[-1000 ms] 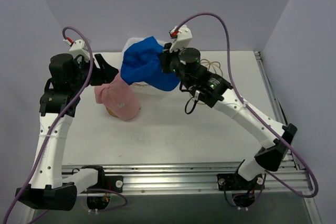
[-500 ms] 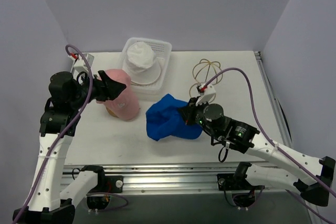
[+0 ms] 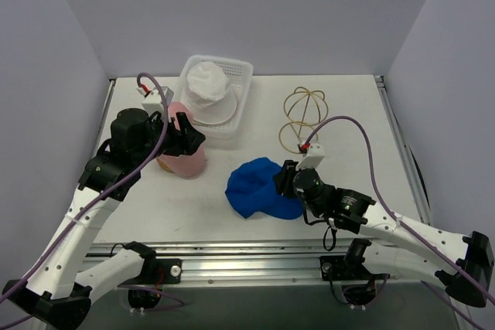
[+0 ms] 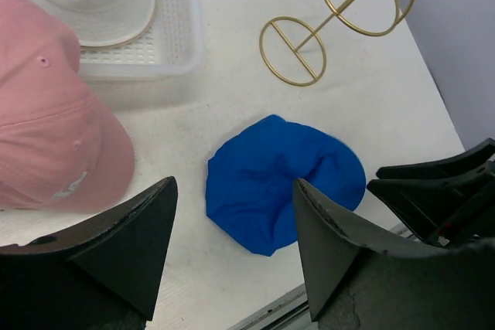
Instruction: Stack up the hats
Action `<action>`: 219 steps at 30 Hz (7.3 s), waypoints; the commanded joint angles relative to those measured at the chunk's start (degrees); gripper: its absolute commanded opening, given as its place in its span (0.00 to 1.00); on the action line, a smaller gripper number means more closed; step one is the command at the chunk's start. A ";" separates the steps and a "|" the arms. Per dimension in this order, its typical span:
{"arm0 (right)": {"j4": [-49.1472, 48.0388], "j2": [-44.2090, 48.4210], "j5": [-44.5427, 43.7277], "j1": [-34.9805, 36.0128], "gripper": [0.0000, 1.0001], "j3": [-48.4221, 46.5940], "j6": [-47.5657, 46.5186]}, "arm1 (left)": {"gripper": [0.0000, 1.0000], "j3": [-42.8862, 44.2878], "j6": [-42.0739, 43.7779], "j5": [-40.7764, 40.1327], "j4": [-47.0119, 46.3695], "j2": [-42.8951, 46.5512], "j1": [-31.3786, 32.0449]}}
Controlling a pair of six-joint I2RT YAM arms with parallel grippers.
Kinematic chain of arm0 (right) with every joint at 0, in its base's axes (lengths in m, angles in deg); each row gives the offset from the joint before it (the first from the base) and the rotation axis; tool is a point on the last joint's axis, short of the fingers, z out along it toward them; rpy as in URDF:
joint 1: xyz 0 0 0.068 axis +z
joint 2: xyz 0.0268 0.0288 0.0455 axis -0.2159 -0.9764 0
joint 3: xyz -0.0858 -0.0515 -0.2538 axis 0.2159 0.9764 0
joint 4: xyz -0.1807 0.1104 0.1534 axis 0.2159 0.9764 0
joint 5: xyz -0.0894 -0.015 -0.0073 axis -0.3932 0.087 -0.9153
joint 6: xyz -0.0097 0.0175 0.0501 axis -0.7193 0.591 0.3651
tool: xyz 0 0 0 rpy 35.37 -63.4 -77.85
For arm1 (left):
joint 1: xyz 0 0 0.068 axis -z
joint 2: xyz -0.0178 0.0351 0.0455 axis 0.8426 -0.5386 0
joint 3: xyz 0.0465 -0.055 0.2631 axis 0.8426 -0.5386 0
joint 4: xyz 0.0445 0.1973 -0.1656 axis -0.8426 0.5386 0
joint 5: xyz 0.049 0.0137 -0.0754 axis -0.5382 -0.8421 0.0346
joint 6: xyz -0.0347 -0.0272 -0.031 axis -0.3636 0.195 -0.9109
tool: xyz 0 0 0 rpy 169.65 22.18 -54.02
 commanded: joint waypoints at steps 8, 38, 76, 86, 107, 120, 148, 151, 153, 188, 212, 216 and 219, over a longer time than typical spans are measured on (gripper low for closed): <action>6.62 -5.04 -8.94 4.61 0.33 -8.16 -1.21 | 0.70 -7.35 -3.73 -4.67 -11.53 0.92 1.86; -11.14 -49.61 3.54 -3.55 0.19 -18.09 -10.79 | 0.70 -21.68 -6.64 -14.34 -20.59 16.83 3.00; 6.96 -25.81 6.44 -4.26 0.00 -32.41 -15.36 | 0.70 -19.58 -9.71 -14.78 -13.66 14.10 3.00; 7.84 -21.85 8.20 -4.00 0.00 -37.16 -15.71 | 0.69 -16.86 -13.14 -9.51 -10.84 13.40 1.86; 5.38 -15.69 11.09 -2.77 0.00 -36.99 -16.59 | 0.64 -13.77 -14.02 -3.18 -14.26 7.95 1.60; 3.80 -14.73 12.59 -2.33 0.00 -37.08 -17.47 | 0.63 -15.53 -16.04 -1.94 -17.87 3.56 1.51; -6.57 -15.34 12.50 -0.48 0.00 -31.46 -14.75 | 0.16 -11.58 -14.99 -1.95 -14.46 1.89 -0.42; -8.85 -16.30 12.15 0.05 0.00 -30.84 -14.57 | 0.07 -8.25 -12.62 -1.77 -10.94 -0.04 -1.83; -10.34 -16.83 11.89 0.40 0.00 -30.66 -14.66 | 0.02 -7.27 -11.82 -1.16 -9.70 -1.01 -2.88; -24.06 -36.16 -1.47 9.10 0.00 -41.03 -20.10 | 0.04 16.46 8.39 -13.29 11.32 -15.08 -13.25; -25.03 -51.46 -2.00 9.19 0.00 -55.45 -22.22 | 0.03 27.62 12.88 -19.17 12.28 -24.56 -17.21; -24.33 -52.34 -2.26 9.01 0.00 -56.41 -21.78 | 0.03 27.55 13.32 -19.88 12.02 -27.20 -18.00; -25.73 -52.25 -1.56 9.01 0.00 -55.80 -21.51 | 0.02 25.87 12.62 -20.32 10.09 -28.34 -18.44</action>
